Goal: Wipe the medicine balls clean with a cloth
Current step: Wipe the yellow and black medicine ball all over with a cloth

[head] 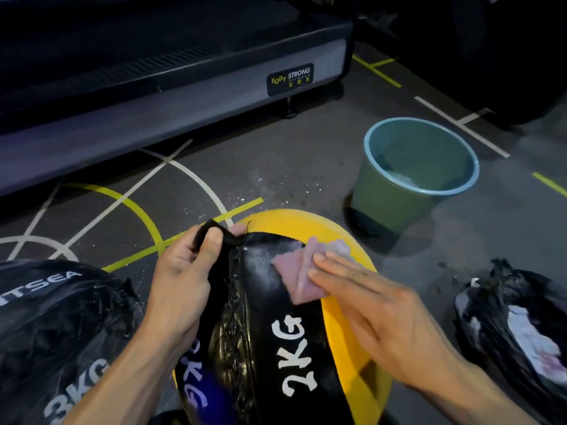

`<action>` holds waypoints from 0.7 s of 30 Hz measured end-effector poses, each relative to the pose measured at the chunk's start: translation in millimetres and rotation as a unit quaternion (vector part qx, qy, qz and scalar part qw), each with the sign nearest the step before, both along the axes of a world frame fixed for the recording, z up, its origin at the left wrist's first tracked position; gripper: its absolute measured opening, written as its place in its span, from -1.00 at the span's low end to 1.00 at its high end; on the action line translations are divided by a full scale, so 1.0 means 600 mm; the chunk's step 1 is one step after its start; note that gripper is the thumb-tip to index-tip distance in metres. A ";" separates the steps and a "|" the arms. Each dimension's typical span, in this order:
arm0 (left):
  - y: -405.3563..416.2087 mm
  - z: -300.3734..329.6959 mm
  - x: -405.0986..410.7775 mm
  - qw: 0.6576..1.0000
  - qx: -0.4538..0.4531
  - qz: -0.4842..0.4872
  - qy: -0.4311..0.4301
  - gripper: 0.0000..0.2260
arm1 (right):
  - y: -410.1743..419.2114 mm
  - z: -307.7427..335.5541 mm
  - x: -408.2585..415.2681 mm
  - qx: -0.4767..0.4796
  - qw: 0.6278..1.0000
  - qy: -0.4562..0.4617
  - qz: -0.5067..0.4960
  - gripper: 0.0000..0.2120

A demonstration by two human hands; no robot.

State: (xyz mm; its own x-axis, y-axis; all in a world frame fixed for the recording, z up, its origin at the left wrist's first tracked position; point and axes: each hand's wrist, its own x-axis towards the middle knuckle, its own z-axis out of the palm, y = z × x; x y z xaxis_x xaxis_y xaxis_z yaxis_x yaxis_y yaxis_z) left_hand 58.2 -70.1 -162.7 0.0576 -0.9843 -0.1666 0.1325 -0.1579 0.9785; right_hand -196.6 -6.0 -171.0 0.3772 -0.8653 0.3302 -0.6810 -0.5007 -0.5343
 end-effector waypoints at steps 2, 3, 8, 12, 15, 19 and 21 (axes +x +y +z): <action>0.000 0.015 -0.004 0.999 -0.035 0.009 0.002 -0.76 | -0.008 -0.001 -0.009 -0.008 0.997 -0.037 -0.060 -0.62; 0.002 0.020 -0.006 0.998 -0.053 0.016 -0.002 -0.76 | -0.009 -0.001 -0.010 -0.012 0.994 -0.056 -0.094 -0.61; 0.027 0.021 -0.019 0.987 -0.140 0.012 -0.079 -0.80 | -0.011 -0.017 -0.004 0.040 0.952 -0.158 -0.258 -0.58; 0.039 0.017 -0.009 0.959 -0.161 -0.036 -0.229 -0.73 | -0.014 -0.033 0.015 0.091 0.911 -0.233 -0.329 -0.65; 0.037 0.024 0.005 0.933 -0.176 -0.067 -0.306 -0.68 | -0.019 -0.021 0.044 0.084 0.888 -0.301 -0.339 -0.64; 0.056 0.032 0.008 0.916 -0.186 -0.083 -0.344 -0.71 | -0.029 0.011 0.095 -0.019 0.938 -0.248 -0.242 -0.61; 0.066 0.029 0.012 0.913 -0.192 -0.078 -0.351 -0.72 | -0.039 0.018 0.094 -0.093 0.981 -0.126 -0.112 -0.60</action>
State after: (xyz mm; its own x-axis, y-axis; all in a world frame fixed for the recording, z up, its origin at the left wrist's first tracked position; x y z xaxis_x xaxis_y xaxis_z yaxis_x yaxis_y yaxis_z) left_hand 65.4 -30.3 -145.3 -0.1287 -0.9680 0.2154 -0.5431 0.2506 0.8014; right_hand -140.5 -29.5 -160.4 0.0702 -0.8332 0.5484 -0.6440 -0.4577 -0.6130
